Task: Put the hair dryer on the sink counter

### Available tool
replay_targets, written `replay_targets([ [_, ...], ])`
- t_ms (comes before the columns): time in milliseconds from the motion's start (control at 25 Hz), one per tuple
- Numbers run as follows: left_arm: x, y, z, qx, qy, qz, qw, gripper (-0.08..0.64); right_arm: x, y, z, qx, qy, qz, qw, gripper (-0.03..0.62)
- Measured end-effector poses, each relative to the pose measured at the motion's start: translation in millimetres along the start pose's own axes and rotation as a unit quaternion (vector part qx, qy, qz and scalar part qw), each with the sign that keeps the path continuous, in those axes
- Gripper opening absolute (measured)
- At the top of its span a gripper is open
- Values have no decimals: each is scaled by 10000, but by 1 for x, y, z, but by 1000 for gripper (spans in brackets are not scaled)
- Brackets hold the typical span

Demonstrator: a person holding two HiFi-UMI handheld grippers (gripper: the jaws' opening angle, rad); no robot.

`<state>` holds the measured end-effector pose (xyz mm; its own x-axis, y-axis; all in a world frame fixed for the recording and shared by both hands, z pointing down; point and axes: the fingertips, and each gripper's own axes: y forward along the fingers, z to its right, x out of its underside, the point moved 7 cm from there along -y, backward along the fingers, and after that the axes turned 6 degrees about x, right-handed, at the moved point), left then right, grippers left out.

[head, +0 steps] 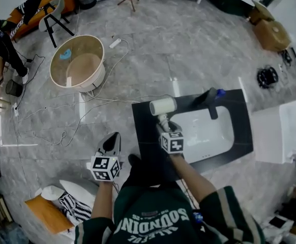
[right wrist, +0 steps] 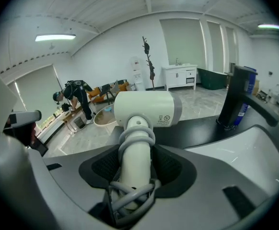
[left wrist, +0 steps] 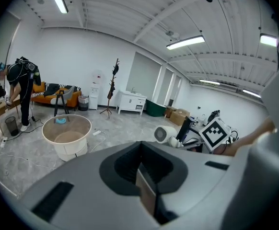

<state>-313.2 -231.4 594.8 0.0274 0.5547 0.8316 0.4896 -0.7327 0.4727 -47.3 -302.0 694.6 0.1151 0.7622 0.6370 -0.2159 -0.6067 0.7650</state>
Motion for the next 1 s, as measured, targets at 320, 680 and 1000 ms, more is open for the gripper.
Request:
replay_targets([
  [320, 7, -4, -14, -56, -48, -109, 9999, 2, 12, 28, 4, 243, -77, -382, 9989, 207],
  [680, 7, -4, -11, -88, -105, -102, 9999, 2, 16, 34, -6, 307, -3, -713, 9970, 208],
  [1000, 12, -10, 5, -176, -99, -84, 9998, 2, 17, 32, -6, 117, -48, -780, 9969, 209],
])
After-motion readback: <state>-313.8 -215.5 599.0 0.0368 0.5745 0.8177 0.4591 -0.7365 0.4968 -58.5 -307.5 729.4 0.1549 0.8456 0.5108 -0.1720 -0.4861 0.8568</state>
